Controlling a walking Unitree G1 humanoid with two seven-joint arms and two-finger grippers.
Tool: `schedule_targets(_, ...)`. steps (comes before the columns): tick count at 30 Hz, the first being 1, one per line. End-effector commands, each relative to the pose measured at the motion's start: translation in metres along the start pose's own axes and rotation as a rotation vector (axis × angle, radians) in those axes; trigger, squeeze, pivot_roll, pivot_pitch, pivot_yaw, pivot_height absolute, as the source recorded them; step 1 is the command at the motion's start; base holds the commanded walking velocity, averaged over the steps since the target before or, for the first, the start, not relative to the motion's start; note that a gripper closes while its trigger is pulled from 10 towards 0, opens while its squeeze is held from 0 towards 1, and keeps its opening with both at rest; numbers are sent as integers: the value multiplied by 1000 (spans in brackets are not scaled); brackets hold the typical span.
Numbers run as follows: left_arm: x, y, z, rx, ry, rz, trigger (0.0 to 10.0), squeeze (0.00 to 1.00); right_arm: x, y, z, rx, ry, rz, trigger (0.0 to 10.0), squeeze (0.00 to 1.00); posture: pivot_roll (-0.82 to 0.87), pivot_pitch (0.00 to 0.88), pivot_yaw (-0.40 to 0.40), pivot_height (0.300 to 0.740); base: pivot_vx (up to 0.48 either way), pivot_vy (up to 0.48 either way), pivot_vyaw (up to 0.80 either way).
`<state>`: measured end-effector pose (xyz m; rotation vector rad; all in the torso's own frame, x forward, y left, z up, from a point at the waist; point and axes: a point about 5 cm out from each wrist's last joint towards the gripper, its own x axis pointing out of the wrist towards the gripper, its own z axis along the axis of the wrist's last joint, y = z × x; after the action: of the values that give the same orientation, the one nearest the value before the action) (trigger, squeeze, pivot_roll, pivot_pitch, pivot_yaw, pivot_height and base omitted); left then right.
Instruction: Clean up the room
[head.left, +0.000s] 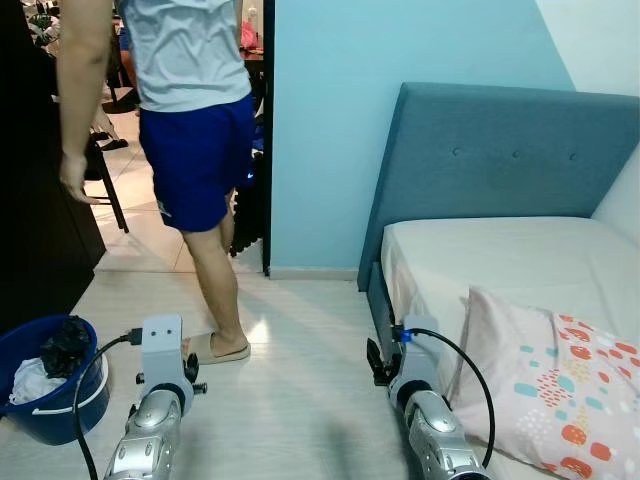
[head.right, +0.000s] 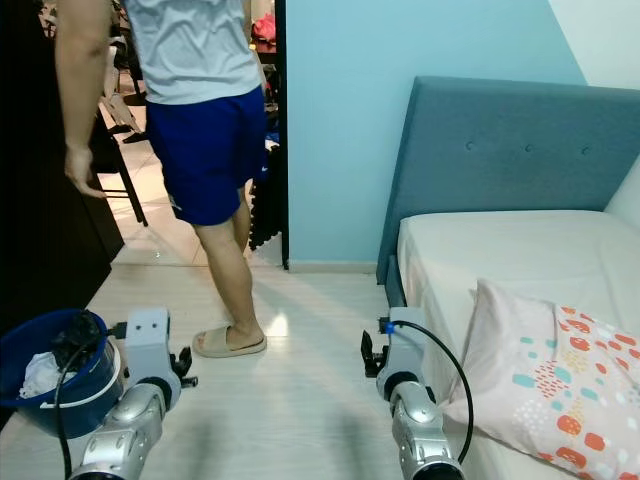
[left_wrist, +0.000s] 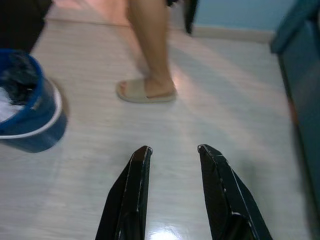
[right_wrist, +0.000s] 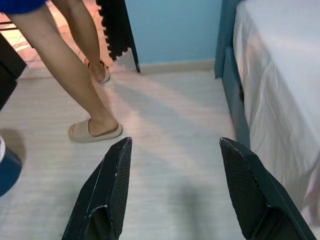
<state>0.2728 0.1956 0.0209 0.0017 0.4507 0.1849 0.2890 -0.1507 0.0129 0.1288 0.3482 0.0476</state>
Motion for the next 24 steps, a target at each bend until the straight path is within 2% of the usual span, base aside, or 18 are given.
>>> schedule_targets(1, -2, 2, -7, 22, 7, 16, 10000, 0, -5, -5, -13, -7, 62, -14, 10000, 0, 24, 0, -54, 740, 0, 0, 0)
schedule_targets(7, -2, 1, -8, 25, -13, 25, 10000, 0, -10, -7, -17, -27, 51, -18, 10000, 0, 18, 0, -57, 740, 0, 0, 0)
schedule_targets(11, -2, -2, -3, 28, -47, 28, 10000, 0, -14, -13, -21, 37, 57, -65, 10000, 0, 29, 0, -68, 740, 0, 0, 0)
schedule_targets(14, -3, 1, -4, 23, -52, 73, 10000, 0, -13, -11, -17, 81, 30, -41, 10000, 0, 34, 0, -72, 740, 0, 0, 0)
schedule_targets(17, -4, 7, -7, 26, -43, 103, 10000, 0, -9, -6, -13, 58, 46, -7, 10000, 0, 37, 0, -78, 740, 0, 0, 0)
schedule_targets(18, -5, 10, -7, 22, -46, 117, 10000, 0, -7, -4, -14, 10, 64, -8, 10000, 0, 45, 0, -86, 740, 0, 0, 0)
schedule_targets(24, -5, 14, -10, 21, -41, 123, 10000, 0, -5, -1, -12, -27, 52, 1, 10000, 0, 54, 0, -100, 740, 0, 0, 0)
